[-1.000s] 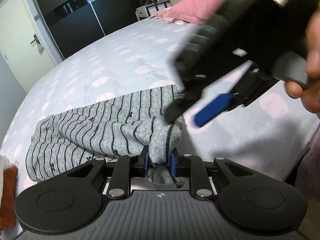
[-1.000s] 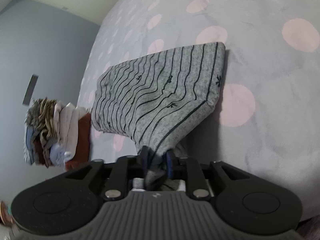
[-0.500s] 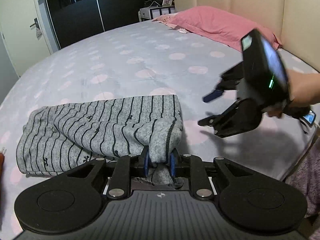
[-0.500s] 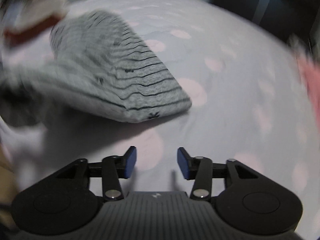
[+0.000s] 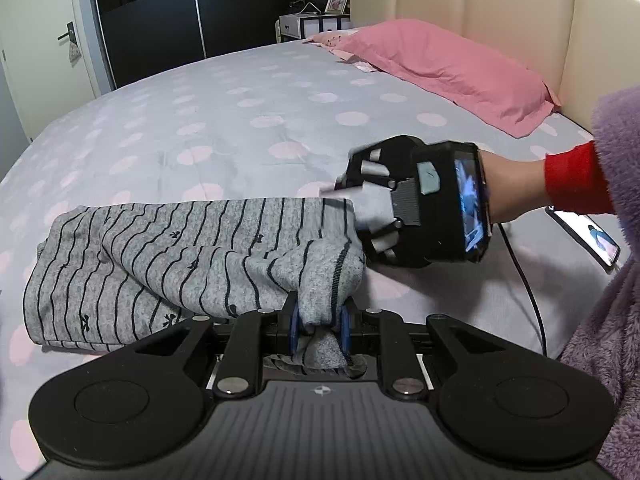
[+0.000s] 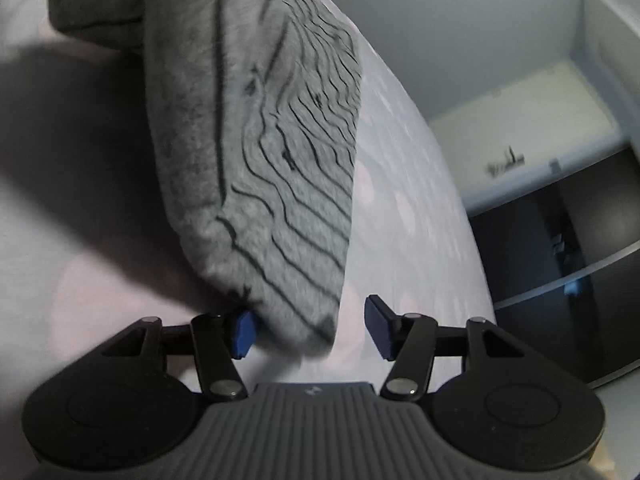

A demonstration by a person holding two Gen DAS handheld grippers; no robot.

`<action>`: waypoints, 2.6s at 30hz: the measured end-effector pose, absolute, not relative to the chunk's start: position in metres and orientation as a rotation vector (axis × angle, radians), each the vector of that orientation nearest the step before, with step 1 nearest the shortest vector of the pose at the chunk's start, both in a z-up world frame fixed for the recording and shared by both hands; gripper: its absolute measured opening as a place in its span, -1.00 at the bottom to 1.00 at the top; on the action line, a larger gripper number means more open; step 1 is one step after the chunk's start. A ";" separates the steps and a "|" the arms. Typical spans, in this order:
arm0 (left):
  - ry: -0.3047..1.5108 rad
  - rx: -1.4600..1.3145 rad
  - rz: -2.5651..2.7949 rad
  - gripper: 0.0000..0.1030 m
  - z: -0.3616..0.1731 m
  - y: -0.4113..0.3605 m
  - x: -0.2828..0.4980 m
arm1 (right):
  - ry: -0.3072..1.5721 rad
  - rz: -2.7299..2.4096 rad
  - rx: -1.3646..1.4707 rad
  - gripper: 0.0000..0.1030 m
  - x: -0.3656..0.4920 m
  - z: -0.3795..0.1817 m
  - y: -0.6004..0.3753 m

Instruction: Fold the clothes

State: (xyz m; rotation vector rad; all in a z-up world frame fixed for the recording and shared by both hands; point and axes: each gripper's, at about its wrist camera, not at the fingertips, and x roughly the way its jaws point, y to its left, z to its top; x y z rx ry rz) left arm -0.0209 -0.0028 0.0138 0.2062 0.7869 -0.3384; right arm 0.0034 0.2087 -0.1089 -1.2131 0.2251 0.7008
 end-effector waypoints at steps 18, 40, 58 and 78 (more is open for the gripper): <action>0.782 0.302 -0.527 -0.71 0.089 0.007 -0.115 | 0.311 0.478 -1.059 -0.79 -0.032 0.067 0.191; 0.964 0.027 -0.483 -0.71 0.080 0.118 -0.078 | 0.473 0.602 -1.052 -0.79 -0.059 0.082 0.255; 1.147 -0.191 -0.266 -0.64 -0.034 0.247 0.056 | 0.726 0.735 -0.966 -0.76 0.125 -0.003 0.390; 0.918 -0.003 -0.151 -0.05 0.001 0.143 -0.063 | 0.912 0.332 0.147 -0.07 0.035 0.006 0.201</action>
